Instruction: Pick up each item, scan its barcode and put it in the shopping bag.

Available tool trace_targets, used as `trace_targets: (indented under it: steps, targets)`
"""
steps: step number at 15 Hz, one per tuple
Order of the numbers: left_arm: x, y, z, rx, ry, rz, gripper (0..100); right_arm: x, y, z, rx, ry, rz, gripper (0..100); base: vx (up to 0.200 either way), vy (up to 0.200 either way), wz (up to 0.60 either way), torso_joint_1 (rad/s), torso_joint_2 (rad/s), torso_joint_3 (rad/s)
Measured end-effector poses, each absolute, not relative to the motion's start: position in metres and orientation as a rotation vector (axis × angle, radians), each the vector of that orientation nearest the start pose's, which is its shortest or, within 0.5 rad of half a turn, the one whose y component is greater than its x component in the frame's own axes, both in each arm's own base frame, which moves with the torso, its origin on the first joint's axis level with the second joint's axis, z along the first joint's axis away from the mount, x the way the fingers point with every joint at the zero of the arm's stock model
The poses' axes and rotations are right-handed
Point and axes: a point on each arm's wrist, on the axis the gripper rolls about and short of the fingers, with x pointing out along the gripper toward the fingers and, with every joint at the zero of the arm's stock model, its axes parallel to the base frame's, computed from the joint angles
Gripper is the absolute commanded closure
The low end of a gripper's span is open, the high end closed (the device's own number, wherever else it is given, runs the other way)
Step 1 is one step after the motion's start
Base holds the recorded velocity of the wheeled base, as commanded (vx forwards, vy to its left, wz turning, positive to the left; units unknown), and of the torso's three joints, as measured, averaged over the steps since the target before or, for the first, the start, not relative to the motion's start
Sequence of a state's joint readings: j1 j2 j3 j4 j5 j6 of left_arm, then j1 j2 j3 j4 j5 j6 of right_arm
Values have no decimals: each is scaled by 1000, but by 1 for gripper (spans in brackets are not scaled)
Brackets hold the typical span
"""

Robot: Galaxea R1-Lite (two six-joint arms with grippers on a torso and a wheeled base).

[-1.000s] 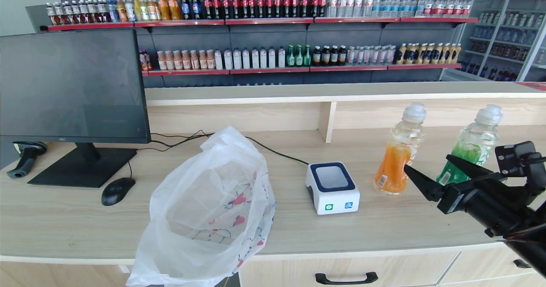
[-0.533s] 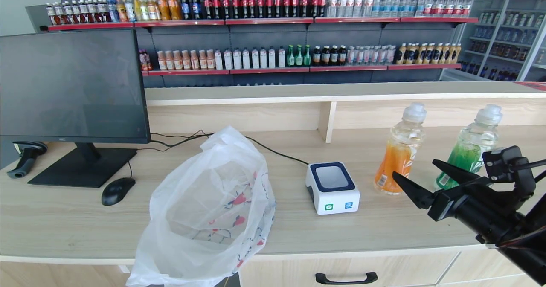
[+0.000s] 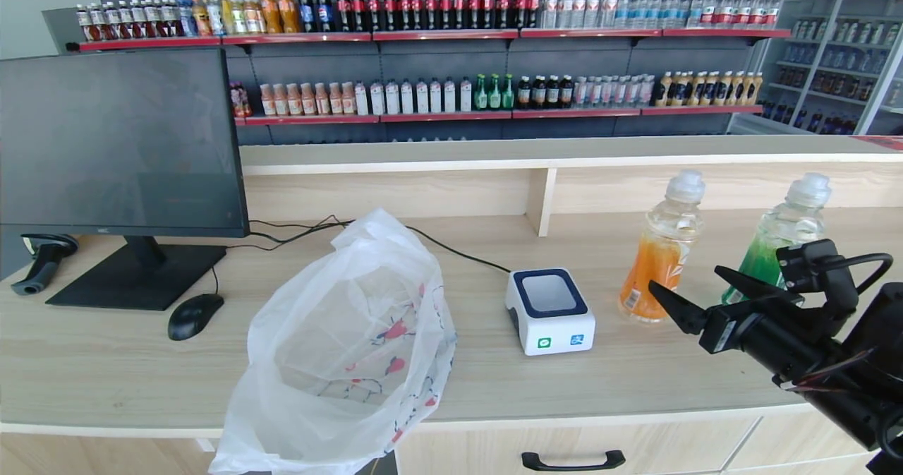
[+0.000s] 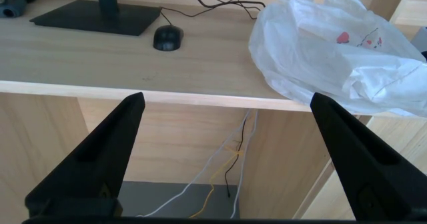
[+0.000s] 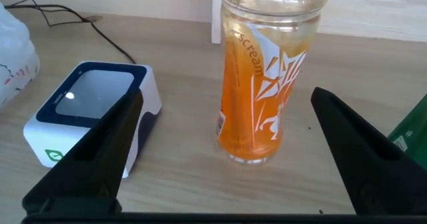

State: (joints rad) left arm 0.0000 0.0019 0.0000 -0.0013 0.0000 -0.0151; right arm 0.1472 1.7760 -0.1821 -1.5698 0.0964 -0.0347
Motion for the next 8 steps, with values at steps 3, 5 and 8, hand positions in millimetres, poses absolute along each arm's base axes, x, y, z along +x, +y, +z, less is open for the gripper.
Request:
trace_targets:
  steps: [3, 5, 8]
  targets:
    - [-23, 0, 76, -15, 1, 0, 0, 247, 34, 108, -13, 39, 224, 0, 0, 0, 0, 0, 0, 0]
    - [-23, 0, 76, -15, 1, 0, 0, 255, 33, 103, -7, 51, 215, 0, 0, 0, 0, 0, 0, 0]
    - [-23, 0, 76, -15, 1, 0, 0, 265, 30, 97, 1, 65, 203, 0, 0, 0, 0, 0, 0, 0]
